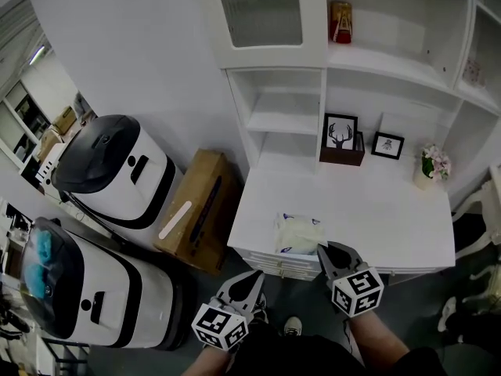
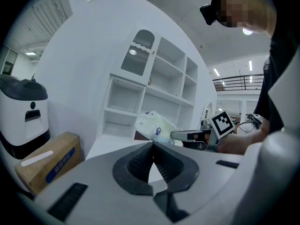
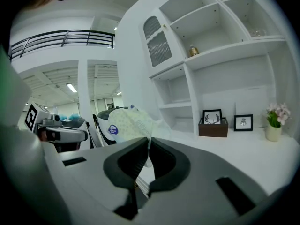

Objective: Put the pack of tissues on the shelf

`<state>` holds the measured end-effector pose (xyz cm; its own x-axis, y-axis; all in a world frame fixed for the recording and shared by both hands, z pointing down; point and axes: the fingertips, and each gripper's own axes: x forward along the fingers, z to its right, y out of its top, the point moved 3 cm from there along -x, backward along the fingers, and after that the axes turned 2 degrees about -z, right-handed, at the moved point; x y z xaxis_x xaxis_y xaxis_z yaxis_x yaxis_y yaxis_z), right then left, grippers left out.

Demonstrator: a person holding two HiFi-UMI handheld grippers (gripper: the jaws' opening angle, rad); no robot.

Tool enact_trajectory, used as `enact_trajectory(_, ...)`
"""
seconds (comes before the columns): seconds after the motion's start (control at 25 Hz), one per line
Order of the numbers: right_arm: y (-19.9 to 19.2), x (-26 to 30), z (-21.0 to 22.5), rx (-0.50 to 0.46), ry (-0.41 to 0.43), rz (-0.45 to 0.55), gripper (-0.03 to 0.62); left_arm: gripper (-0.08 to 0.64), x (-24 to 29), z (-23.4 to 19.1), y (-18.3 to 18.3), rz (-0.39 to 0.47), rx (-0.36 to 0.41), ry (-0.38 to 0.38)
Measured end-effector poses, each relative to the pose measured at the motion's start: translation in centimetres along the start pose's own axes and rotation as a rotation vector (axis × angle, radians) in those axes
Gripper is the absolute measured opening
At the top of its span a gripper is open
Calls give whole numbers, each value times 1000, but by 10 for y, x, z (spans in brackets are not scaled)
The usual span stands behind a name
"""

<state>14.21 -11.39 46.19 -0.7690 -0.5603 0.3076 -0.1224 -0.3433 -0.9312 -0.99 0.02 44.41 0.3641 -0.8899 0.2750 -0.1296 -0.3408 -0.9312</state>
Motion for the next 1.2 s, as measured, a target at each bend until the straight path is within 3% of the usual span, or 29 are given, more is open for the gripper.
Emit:
enact_trajectory(0.44,3,11,21,26,-68,2,8,5,31,-12,12,-16,19,-68)
enact_trajectory(1.2,11,79,28,59,-138,-29,8,5,54,-83,22,-57,-4,-113)
